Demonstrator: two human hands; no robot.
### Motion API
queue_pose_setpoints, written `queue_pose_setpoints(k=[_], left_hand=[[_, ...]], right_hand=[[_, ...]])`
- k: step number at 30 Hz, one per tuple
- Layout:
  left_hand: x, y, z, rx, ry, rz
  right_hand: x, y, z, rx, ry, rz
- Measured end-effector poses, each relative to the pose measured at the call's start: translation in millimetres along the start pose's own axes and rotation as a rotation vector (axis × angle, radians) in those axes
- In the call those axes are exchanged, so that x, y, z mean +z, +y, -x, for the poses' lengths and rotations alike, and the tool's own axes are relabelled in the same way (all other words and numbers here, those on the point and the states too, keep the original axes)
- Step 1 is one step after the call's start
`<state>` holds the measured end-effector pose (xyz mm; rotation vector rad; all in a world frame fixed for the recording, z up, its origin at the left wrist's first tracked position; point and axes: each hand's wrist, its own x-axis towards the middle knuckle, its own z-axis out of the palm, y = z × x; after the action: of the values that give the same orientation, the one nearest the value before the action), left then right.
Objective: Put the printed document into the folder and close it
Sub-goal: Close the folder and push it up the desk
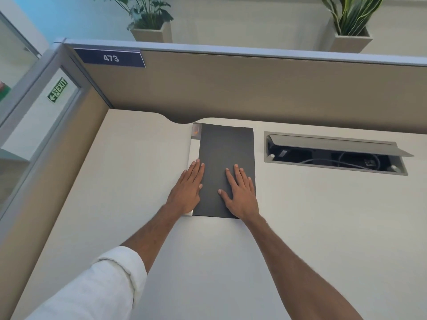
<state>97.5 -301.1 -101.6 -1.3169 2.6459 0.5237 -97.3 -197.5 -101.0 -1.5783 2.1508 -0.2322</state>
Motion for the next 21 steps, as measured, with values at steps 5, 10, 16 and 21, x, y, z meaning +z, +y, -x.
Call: queue_pose_setpoints(k=[5,10,16,21], left_hand=[[-3.7,-6.9,-21.2,0.019,0.0,0.014],[-8.2,-10.8,-34.6,0.035,0.002,0.038],[-8.3,-7.8,-40.0,0.039,0.004,0.062],[-10.0,-8.4,-42.4,0.051,-0.003,0.067]], right_hand=[[-2.2,0.9,-20.3,0.011,-0.001,0.006],[-6.0,2.2,-31.3,0.014,0.004,0.002],[-10.0,6.9,-35.4,0.013,0.003,-0.004],[-10.9,7.0,-36.0,0.017,0.012,0.006]])
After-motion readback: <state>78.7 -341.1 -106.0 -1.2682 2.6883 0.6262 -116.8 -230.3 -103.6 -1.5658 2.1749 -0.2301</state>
